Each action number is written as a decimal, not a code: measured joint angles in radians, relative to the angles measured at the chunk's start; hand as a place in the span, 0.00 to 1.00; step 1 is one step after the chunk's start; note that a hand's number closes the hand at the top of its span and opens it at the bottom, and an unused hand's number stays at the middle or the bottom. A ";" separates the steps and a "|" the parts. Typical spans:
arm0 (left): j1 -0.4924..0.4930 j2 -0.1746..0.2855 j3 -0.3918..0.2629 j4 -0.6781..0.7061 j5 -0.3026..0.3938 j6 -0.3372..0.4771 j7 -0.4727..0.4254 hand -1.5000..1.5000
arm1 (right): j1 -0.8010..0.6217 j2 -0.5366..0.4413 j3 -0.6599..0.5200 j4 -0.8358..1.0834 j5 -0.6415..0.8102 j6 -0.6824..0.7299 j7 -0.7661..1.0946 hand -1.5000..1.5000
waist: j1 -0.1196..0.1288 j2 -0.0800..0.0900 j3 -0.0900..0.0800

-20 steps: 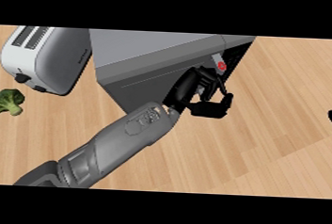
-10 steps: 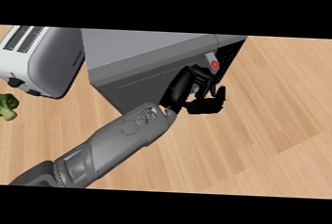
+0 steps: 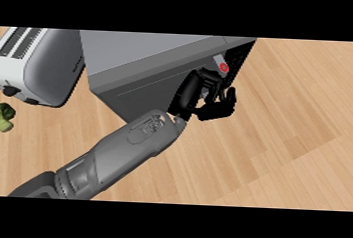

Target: Pick up the milk, place it into the microwave and close the microwave

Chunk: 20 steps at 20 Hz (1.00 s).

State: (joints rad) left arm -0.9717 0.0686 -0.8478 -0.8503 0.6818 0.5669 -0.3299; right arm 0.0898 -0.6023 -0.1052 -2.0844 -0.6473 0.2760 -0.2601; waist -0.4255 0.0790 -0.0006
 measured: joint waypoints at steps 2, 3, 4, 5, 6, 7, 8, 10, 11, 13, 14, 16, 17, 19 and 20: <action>0.000 0.001 -0.003 -0.001 0.005 0.011 -0.005 1.00 | -0.005 -0.006 -0.007 0.003 -0.009 0.001 0.005 0.00 | -0.002 0.001 0.000; 0.001 0.002 -0.003 -0.003 0.007 0.018 -0.009 1.00 | -0.006 -0.008 -0.010 0.006 -0.014 0.004 0.006 0.00 | -0.004 0.001 0.001; 0.002 0.003 -0.004 -0.004 0.009 0.024 -0.011 1.00 | -0.010 -0.012 -0.014 0.007 -0.019 0.006 0.009 0.00 | -0.006 0.002 0.001; 0.001 0.003 -0.006 -0.004 0.012 0.029 -0.012 1.00 | -0.013 -0.016 -0.017 0.009 -0.025 0.007 0.011 0.00 | -0.006 0.002 0.001; 0.001 0.003 -0.007 -0.005 0.013 0.034 -0.015 1.00 | -0.018 -0.019 -0.021 0.011 -0.030 0.009 0.013 0.00 | -0.007 0.003 0.001; 0.001 0.003 -0.009 -0.005 0.015 0.038 -0.019 1.00 | -0.022 -0.022 -0.025 0.012 -0.037 0.009 0.016 0.00 | -0.007 0.003 0.001; 0.000 0.003 -0.010 -0.005 0.017 0.042 -0.020 1.00 | -0.025 -0.025 -0.027 0.015 -0.043 0.011 0.018 0.00 | -0.007 0.004 0.001; 0.000 0.004 -0.013 -0.007 0.022 0.051 -0.024 1.00 | -0.031 -0.029 -0.031 0.018 -0.055 0.015 0.021 0.00 | -0.009 0.005 0.002; 0.000 0.005 -0.015 -0.006 0.024 0.054 -0.025 1.00 | -0.035 -0.033 -0.036 0.019 -0.061 0.017 0.024 0.00 | -0.010 0.004 0.002; 0.000 0.006 -0.017 -0.007 0.029 0.062 -0.029 1.00 | -0.042 -0.037 -0.040 0.020 -0.073 0.019 0.028 0.00 | -0.012 0.005 0.002; 0.000 0.007 -0.018 -0.008 0.030 0.066 -0.031 1.00 | -0.045 -0.040 -0.042 0.021 -0.078 0.021 0.029 0.00 | -0.013 0.005 0.002; 0.000 0.008 -0.021 -0.009 0.034 0.074 -0.036 1.00 | -0.051 -0.044 -0.045 0.024 -0.088 0.023 0.034 0.00 | -0.015 0.006 0.002; 0.001 0.008 -0.021 -0.009 0.036 0.078 -0.039 1.00 | -0.052 -0.045 -0.047 0.025 -0.095 0.024 0.037 0.00 | -0.016 0.006 0.002; 0.000 -0.009 -0.010 -0.002 0.047 0.102 -0.040 1.00 | -0.055 -0.048 -0.051 0.027 -0.107 0.024 0.041 0.00 | -0.010 0.006 0.002; 0.000 -0.023 0.001 0.005 0.057 0.122 -0.038 1.00 | -0.058 -0.051 -0.055 0.026 -0.113 0.024 0.043 0.00 | -0.006 0.005 0.002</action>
State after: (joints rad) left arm -0.9721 0.0451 -0.8467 -0.8449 0.7384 0.6887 -0.3675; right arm 0.0323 -0.6528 -0.1600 -2.0582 -0.7604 0.3005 -0.2170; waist -0.4311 0.0840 0.0010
